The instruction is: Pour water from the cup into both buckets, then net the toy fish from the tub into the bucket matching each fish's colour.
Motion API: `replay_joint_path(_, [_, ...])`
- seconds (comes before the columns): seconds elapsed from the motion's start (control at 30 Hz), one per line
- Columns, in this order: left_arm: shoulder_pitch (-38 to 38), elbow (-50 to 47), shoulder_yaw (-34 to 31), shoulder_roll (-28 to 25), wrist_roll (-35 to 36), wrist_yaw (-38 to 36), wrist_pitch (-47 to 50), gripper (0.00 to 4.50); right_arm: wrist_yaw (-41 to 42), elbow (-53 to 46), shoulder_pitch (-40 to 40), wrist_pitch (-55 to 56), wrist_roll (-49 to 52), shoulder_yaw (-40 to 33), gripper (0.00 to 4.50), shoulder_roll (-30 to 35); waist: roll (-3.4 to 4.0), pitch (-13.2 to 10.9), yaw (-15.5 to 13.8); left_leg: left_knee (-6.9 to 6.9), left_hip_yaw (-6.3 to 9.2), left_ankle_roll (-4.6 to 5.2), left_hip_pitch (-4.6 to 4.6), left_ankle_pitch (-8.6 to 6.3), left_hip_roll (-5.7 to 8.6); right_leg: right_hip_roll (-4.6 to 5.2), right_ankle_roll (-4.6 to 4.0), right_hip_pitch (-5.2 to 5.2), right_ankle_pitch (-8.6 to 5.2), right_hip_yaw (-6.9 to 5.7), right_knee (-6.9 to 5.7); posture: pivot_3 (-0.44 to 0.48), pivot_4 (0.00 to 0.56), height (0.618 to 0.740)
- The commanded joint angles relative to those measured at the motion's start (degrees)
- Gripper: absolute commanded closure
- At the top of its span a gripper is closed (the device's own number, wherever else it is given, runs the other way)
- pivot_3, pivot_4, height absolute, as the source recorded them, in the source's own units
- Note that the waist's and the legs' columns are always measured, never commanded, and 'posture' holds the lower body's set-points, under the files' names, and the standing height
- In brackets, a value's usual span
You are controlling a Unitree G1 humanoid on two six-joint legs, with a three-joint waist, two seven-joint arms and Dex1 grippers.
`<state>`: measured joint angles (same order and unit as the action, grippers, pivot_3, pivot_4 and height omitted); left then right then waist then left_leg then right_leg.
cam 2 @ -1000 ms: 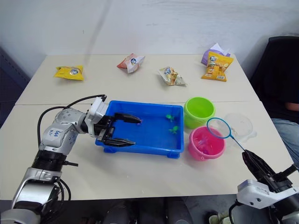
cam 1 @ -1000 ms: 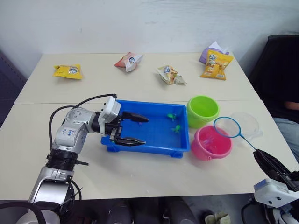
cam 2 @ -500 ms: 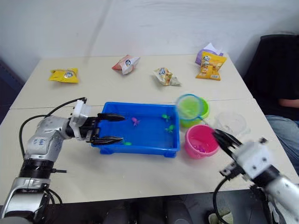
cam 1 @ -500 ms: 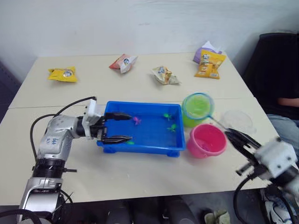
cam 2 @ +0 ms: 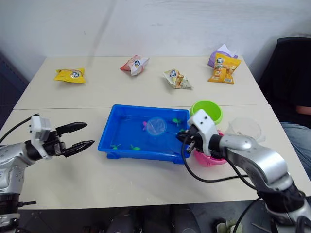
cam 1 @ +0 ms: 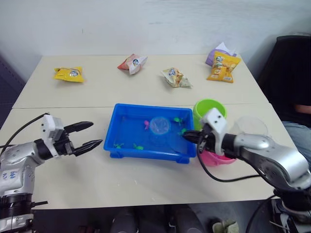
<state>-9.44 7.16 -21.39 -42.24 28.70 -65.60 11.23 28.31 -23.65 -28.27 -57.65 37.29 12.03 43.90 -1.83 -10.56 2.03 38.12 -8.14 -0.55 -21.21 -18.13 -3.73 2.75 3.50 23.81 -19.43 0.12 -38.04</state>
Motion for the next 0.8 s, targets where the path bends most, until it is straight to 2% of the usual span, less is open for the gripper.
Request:
replay_joint_path(0.03, [0.67, -4.19, -0.60, -0.36, 0.53, 1.64, -0.48, 0.07, -0.44, 2.00, -4.09, -4.71, -2.58, 1.59, 4.50, -1.10, 0.00, 0.00, -0.14, 0.00, 0.00, 0.02, -0.01, -0.02, 0.00, 0.00, 0.00, 0.01, 0.00, -0.01, 0.04, 0.000, 0.150, 0.739])
replay_joint_path(0.2, [3.10, -8.08, 0.08, 0.07, 0.73, 2.85, 0.07, 0.07, 1.60, 2.94, -7.64, -7.81, -5.09, 3.89, 4.50, -1.04, 0.00, 0.00, -0.13, -0.02, -0.05, 0.10, -0.07, -0.08, 0.00, 0.02, 0.01, 0.02, 0.01, 0.00, 0.12, 0.000, 0.150, 0.739])
replay_joint_path(0.37, [3.56, -9.09, 0.62, 0.31, 0.65, 3.63, 0.16, 0.07, 1.47, 7.62, -10.91, -7.41, -8.53, 6.54, 4.50, -5.71, 0.00, 0.00, 0.49, -0.03, -0.07, 0.08, -0.03, -0.07, -0.01, -0.01, 0.01, 0.03, 0.01, 0.00, 0.08, 0.000, 0.150, 0.739])
replay_joint_path(0.6, [2.37, -9.03, 1.60, -0.06, 0.73, 3.97, 0.58, 0.07, 1.80, 14.38, -11.57, 2.20, -13.29, 5.39, 4.50, -13.57, -0.01, 0.00, 1.24, -0.06, -0.13, 0.08, -0.07, -0.07, 0.00, -0.02, 0.02, 0.07, 0.01, 0.01, 0.09, 0.000, 0.150, 0.739])
replay_joint_path(0.8, [0.71, -8.52, 2.70, -0.51, 0.51, 3.51, 0.69, 0.07, 7.52, 8.16, -8.17, 7.59, -12.77, 3.15, 4.50, -11.73, 0.00, 0.00, 1.18, -0.06, -0.13, 0.08, -0.09, -0.07, 0.00, -0.02, 0.02, 0.09, 0.01, 0.00, 0.09, 0.000, 0.150, 0.739])
